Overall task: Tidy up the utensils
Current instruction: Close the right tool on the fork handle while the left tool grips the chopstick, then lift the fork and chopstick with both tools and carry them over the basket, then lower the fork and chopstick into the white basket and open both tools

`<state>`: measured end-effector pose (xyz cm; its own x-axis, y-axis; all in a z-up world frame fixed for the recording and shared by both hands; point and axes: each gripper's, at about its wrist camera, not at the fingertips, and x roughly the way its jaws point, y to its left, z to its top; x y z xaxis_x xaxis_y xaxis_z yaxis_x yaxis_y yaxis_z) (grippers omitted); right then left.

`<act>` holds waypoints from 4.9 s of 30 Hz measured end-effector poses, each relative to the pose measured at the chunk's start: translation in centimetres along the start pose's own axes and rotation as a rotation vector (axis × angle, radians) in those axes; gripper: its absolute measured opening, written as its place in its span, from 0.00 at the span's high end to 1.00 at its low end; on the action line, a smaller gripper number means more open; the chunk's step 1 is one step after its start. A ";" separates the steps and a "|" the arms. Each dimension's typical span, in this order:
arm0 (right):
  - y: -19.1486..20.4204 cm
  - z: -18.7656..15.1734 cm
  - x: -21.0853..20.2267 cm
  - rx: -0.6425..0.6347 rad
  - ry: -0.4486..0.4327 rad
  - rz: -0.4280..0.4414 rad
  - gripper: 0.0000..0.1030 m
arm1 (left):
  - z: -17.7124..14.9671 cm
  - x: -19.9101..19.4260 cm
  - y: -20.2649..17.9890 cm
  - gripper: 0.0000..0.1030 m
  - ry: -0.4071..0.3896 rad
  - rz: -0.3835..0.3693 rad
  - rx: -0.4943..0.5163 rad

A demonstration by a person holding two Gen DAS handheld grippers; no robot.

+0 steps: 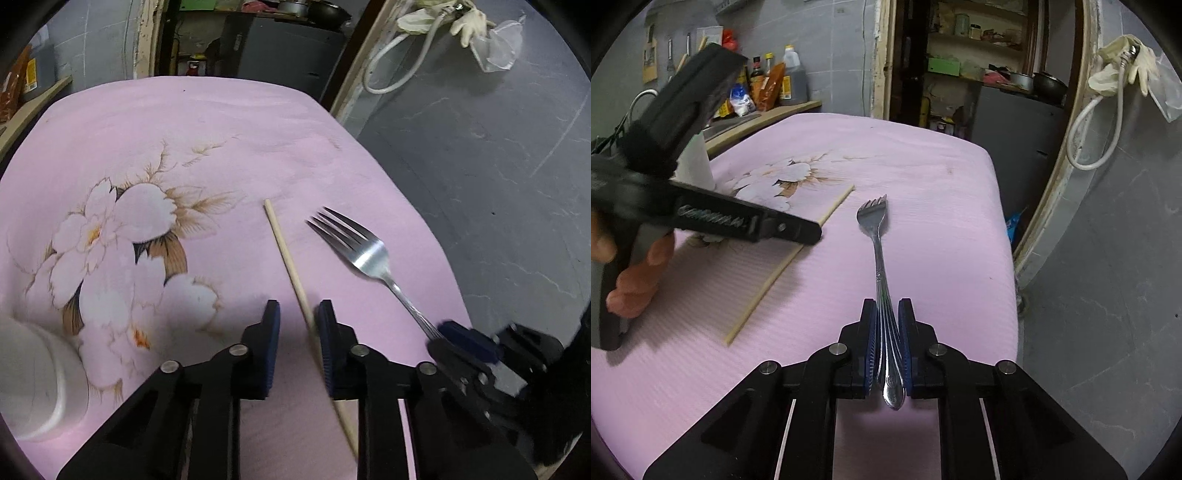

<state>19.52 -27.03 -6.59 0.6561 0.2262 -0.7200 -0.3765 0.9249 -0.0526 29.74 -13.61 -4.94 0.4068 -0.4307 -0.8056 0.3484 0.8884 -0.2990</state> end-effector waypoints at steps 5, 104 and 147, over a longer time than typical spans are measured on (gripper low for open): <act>-0.1 0.4 0.4 0.011 0.003 0.007 0.90 | 0.0 0.1 0.3 0.96 0.008 0.027 -0.007; 15.6 17.1 -5.1 0.003 -0.917 0.419 0.79 | -8.6 -27.8 19.4 0.98 -1.234 0.284 -0.389; 17.0 15.5 -0.9 -0.025 -0.788 0.412 0.54 | -9.6 -22.0 17.3 0.66 -1.074 0.299 -0.262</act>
<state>22.68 -6.72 3.90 0.7212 0.6927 -0.0003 -0.6902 0.7187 0.0838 18.70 12.75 2.73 0.9989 0.0023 -0.0473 -0.0195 0.9297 -0.3677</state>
